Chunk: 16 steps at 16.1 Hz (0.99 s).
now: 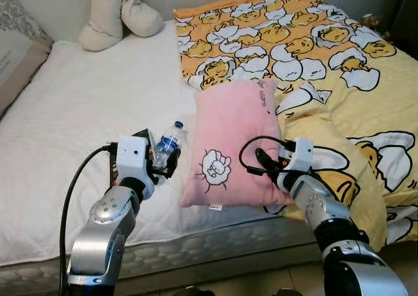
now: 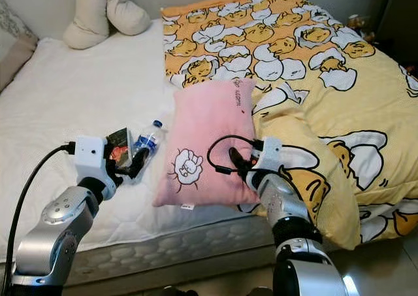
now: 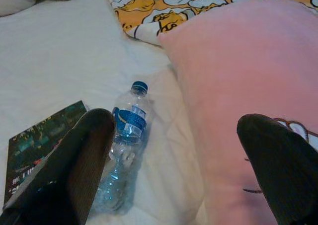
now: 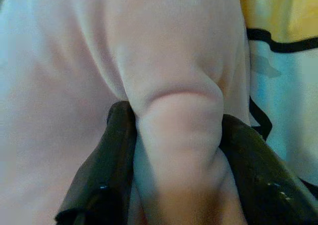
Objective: Clean up the room
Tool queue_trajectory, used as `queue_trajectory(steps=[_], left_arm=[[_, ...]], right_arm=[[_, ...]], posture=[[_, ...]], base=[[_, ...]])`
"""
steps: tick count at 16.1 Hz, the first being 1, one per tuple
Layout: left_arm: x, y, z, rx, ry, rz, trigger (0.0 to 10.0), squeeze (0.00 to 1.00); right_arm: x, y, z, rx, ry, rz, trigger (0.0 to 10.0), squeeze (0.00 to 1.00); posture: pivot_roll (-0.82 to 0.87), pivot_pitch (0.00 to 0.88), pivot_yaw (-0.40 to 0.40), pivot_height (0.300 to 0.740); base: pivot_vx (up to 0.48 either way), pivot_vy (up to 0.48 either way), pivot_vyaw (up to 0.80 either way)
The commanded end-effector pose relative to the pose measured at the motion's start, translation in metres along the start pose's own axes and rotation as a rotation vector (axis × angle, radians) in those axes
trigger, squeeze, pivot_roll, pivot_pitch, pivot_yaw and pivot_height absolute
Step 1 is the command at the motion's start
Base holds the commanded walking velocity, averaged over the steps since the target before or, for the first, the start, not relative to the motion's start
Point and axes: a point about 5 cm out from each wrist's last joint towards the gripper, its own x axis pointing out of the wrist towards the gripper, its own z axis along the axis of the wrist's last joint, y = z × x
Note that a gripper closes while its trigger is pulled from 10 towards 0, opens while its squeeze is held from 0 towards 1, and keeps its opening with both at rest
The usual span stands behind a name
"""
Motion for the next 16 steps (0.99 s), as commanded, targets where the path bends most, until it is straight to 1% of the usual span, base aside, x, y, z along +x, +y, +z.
queue_trajectory(steps=[1, 4, 5, 7, 9, 11, 12, 13, 14, 16], left_arm=[[0.001, 0.004, 0.000, 0.003, -0.004, 0.007, 10.0, 0.00], [0.002, 0.004, -0.006, -0.012, 0.013, -0.006, 10.0, 0.00], [0.002, 0.006, -0.010, -0.012, 0.030, -0.005, 10.0, 0.00], [0.007, 0.011, -0.019, -0.042, 0.062, -0.030, 10.0, 0.00], [0.021, 0.022, -0.029, -0.017, 0.095, -0.050, 10.0, 0.00], [0.030, 0.028, -0.030, -0.053, 0.096, -0.071, 10.0, 0.00], [0.036, 0.032, -0.030, -0.092, 0.089, -0.088, 10.0, 0.00], [0.047, 0.035, -0.031, -0.133, 0.081, -0.114, 10.0, 0.00], [0.051, 0.035, -0.030, -0.145, 0.077, -0.120, 10.0, 0.00], [0.063, 0.032, -0.028, -0.199, 0.077, -0.156, 10.0, 0.00]], right_arm=[[0.000, 0.003, -0.007, 0.023, 0.026, 0.016, 0.0, 0.00], [-0.002, 0.008, -0.003, 0.014, 0.012, 0.056, 0.0, 0.00], [-0.003, 0.008, -0.003, 0.016, 0.007, 0.058, 0.0, 0.00], [-0.007, 0.006, -0.003, 0.013, 0.005, 0.058, 0.0, 0.00], [-0.013, 0.006, -0.003, -0.022, 0.003, 0.070, 0.0, 0.00], [-0.018, 0.009, -0.002, -0.050, -0.004, 0.087, 0.0, 0.00], [-0.022, 0.010, -0.002, -0.065, -0.006, 0.096, 0.0, 0.00], [-0.028, 0.012, -0.002, -0.083, -0.002, 0.108, 0.0, 0.00], [-0.030, 0.011, -0.003, -0.089, 0.002, 0.110, 0.0, 0.00], [-0.036, 0.009, -0.006, -0.117, 0.021, 0.108, 0.0, 0.00]], posture=[[-0.09, 0.036, 0.201, 0.740], [-0.09, 0.038, 0.199, 0.740], [-0.09, 0.037, 0.199, 0.740], [-0.10, 0.035, 0.204, 0.740], [-0.13, 0.033, 0.211, 0.740], [-0.16, 0.037, 0.215, 0.740], [-0.18, 0.042, 0.214, 0.740], [-0.19, 0.052, 0.211, 0.740], [-0.19, 0.062, 0.207, 0.740], [-0.21, 0.091, 0.202, 0.740]], base=[[0.000, 0.000, 0.00], [0.000, 0.000, 0.00], [0.000, 0.000, 0.00], [0.000, 0.000, 0.00], [0.000, 0.000, 0.00], [0.000, 0.000, 0.00], [0.000, 0.000, 0.00], [0.000, 0.000, 0.00], [0.000, 0.000, 0.00], [0.000, 0.000, 0.00]])
